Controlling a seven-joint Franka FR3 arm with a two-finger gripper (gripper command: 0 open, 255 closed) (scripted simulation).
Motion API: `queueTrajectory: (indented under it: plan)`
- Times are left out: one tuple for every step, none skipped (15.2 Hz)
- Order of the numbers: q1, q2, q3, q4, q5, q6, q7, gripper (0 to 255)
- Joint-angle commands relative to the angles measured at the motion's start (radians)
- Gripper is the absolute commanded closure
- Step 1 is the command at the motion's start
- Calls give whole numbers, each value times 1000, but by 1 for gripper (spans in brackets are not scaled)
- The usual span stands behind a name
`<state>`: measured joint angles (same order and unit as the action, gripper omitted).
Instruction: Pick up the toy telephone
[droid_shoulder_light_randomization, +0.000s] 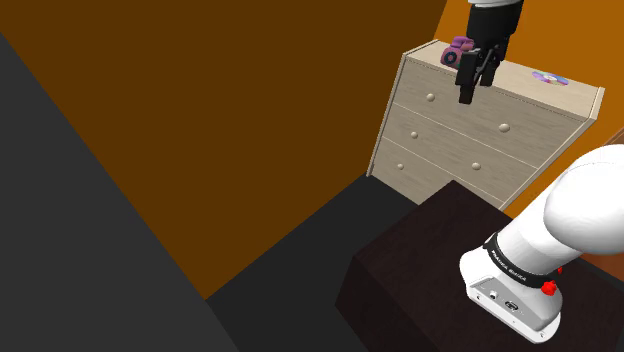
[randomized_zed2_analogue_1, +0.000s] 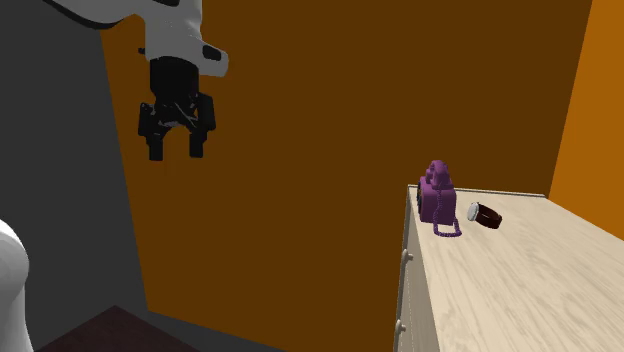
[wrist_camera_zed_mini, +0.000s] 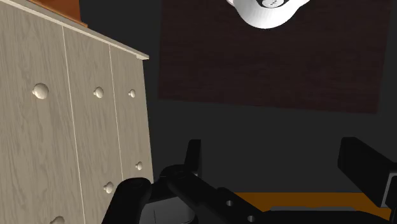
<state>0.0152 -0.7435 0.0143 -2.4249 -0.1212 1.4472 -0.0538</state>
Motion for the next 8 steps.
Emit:
queueTrajectory:
  plan:
    - [0,0,0,0,0,0,0,0]
    - [-9,15,-22,9,-16,15,-21,0]
    - [-18,32,-43,19,-30,30,-41,0]
    - [-27,50,-64,30,-44,45,-62,0]
    - [-35,68,-85,42,-57,61,-82,0]
    - [-43,88,-106,56,-68,76,-102,0]
    - [-50,108,-126,70,-79,91,-122,0]
    - [-57,130,-147,86,-88,105,-143,0]
